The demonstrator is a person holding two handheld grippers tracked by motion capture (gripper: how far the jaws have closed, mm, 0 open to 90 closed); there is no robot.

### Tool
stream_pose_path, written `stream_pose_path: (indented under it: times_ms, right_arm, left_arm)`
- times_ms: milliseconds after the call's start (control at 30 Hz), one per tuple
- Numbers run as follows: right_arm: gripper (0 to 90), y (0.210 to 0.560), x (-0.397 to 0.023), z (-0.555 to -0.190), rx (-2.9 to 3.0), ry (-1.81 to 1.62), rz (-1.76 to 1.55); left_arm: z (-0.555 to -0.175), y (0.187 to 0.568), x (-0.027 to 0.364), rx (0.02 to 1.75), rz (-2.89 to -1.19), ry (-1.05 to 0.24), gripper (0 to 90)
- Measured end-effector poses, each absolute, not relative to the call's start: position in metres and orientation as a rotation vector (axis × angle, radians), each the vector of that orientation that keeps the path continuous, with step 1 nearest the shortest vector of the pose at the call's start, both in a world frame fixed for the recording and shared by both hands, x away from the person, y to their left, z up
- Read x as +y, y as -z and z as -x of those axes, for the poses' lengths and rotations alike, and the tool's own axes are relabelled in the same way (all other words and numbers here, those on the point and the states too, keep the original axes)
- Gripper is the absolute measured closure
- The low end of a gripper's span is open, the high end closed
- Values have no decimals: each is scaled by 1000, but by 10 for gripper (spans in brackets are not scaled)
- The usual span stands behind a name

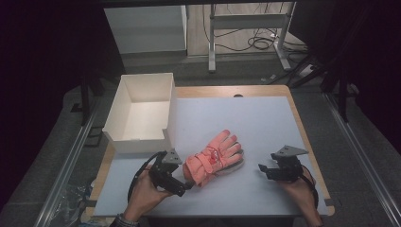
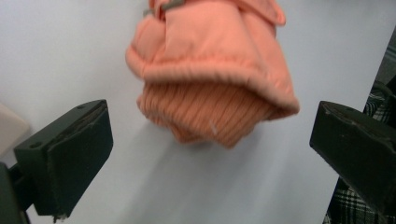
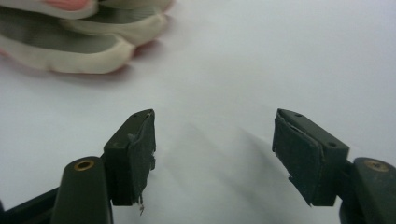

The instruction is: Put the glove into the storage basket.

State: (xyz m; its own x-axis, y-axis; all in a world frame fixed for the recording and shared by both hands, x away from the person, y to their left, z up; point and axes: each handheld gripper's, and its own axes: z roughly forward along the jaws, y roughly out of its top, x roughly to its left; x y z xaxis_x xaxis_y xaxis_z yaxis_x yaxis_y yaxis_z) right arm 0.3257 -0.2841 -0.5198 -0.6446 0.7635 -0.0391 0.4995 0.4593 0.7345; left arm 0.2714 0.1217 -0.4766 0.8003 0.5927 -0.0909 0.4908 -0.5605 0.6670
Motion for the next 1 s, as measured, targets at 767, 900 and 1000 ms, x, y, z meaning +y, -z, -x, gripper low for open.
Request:
stream_pose_path:
  times_ms: [767,900,1000]
  right_arm:
    - [227,528,-296,-336,2304,-966,-1141]
    - [227,528,-296,-336,2304,-966,-1142]
    - [226,528,-296,-336,2304,-966,-1142]
  left_arm:
    - [-322,491,52,812,-2398,-182,0]
    - [-322,504,49,813,-2411,-168,0]
    - [-321,509,47,817,-2423,-185,0]
